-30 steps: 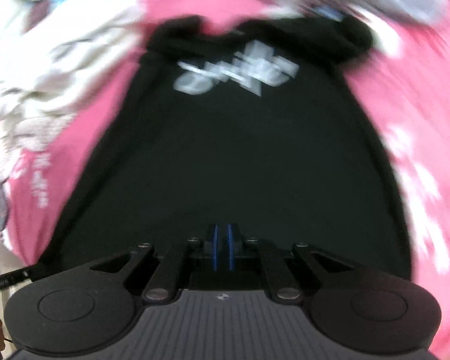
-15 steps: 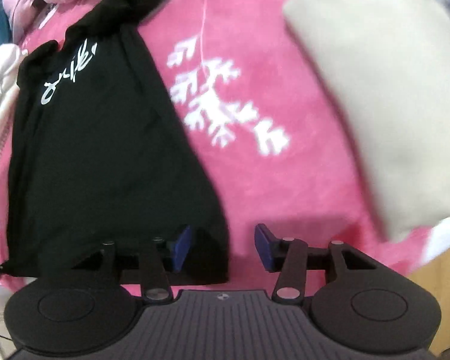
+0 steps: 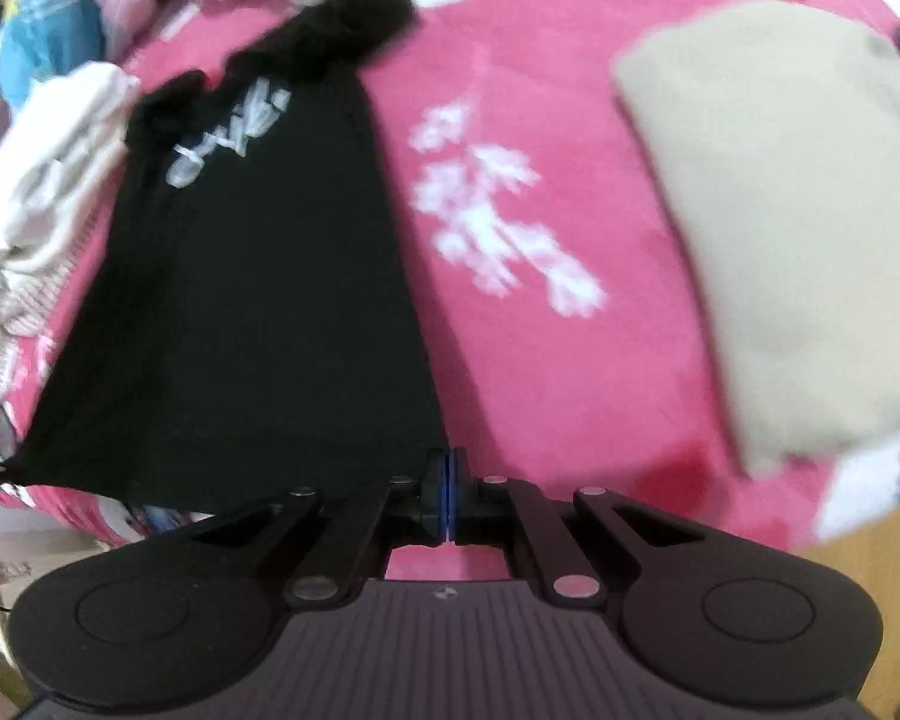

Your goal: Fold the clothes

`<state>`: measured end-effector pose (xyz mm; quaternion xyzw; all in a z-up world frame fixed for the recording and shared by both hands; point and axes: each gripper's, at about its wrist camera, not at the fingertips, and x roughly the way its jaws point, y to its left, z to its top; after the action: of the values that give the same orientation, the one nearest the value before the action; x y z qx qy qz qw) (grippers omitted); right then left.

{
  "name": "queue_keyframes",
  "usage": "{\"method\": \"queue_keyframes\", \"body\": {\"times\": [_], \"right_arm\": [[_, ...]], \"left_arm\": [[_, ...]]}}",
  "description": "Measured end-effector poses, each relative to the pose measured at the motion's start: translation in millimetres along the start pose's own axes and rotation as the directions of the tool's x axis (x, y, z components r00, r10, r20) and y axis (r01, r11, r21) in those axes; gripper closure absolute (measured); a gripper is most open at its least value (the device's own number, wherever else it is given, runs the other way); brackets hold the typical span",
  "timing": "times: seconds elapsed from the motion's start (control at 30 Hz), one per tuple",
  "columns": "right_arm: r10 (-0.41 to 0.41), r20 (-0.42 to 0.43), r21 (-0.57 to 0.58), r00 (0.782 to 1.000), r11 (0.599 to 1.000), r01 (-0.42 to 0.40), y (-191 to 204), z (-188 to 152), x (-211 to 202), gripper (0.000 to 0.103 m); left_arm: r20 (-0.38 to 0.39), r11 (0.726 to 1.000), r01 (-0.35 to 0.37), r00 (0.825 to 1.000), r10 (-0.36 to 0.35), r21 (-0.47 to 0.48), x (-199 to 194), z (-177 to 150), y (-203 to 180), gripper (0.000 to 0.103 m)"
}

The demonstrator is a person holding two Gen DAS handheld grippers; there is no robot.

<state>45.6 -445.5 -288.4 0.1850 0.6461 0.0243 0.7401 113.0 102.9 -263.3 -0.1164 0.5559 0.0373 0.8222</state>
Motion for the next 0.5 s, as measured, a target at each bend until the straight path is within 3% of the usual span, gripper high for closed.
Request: {"method": "queue_keyframes", "body": {"times": [0.13,0.33,0.5], "right_arm": [[-0.035,-0.054,0.015,0.998,0.999,0.036,-18,-9,15,0.103],[-0.087,-0.059,-0.035,0.994,0.996,0.085,-23,-18,33,0.102],[-0.243,-0.156,-0.109,0.957,0.968,0.228,-30,-28,71,0.099]], "left_arm": [[-0.076,0.999,-0.046,0.996,0.048,0.023,20,-21,-1,0.102],[-0.098,0.991,-0.078,0.991,0.089,0.105,38,-31,-5,0.102],[-0.148,0.969,-0.088,0.981,0.124,0.232,60,-44,-15,0.096]]}}
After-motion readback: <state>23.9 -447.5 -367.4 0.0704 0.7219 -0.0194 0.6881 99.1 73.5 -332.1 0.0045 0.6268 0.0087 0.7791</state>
